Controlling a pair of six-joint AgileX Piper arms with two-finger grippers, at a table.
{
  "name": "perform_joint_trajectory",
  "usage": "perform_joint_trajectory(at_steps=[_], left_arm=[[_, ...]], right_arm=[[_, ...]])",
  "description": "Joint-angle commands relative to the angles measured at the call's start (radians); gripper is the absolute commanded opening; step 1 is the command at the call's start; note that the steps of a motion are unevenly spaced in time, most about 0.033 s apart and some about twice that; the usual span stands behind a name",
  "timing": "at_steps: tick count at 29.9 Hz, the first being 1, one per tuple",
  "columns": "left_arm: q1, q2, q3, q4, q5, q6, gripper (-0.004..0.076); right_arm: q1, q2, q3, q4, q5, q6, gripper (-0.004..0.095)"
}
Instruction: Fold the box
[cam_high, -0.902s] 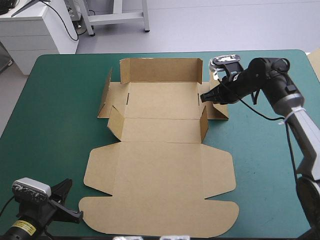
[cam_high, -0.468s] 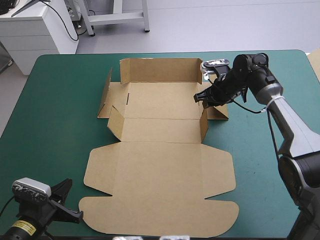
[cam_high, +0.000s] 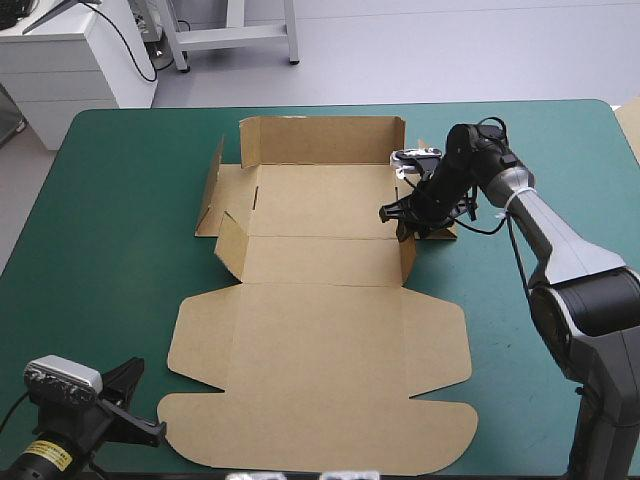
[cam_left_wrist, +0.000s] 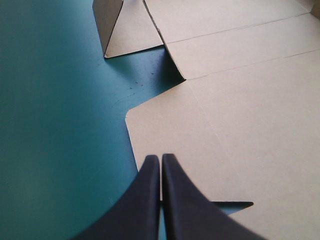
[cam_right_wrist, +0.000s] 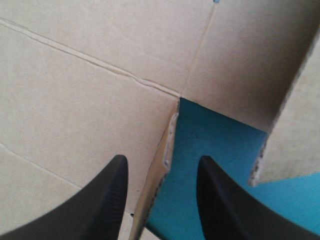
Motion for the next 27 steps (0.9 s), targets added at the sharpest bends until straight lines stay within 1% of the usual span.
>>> perform_joint_trajectory(at_steps=[1,2,4,6,9,18,24,27], left_arm=[[-0.001,0.016,-0.024,-0.007,-0.069,-0.009,-0.0008],[-0.001,0.016,-0.024,-0.007,-0.069,-0.009,-0.0008],[-0.001,0.016,-0.024,-0.007,-0.069,-0.009,-0.0008],[-0.001,0.016,-0.024,-0.007,-0.069,-0.009,-0.0008],[-0.001,0.016,-0.024,-0.007,-0.069,-0.009,-0.0008],[-0.001,0.016,-0.024,-0.007,-0.069,-0.009,-0.0008],[-0.001,0.016,-0.024,-0.007,-0.069,-0.009,-0.0008],[-0.001,0.016,-0.024,-0.007,-0.069,-0.009,-0.0008]], right_arm=[[0.001,-0.050,-0.019,0.032,0.015,-0.005,0.0390],[0.001,-0.047,-0.017,0.032,0.015,-0.005,0.0363],[0.001,-0.047,-0.017,0.032,0.015,-0.005,0.0264],[0.001,-0.047,-0.017,0.032,0.015,-0.005,0.0128],[0.001,-0.047,-0.017,0.032,0.015,-0.005,-0.0023],[0.001,-0.047,-0.017,0.018,0.015,-0.036,-0.0015],[0.001,-0.047,-0.023,-0.003,0.015,-0.133,-0.0015],[0.001,-0.047,-0.042,-0.039,0.015,-0.167,-0.0015]])
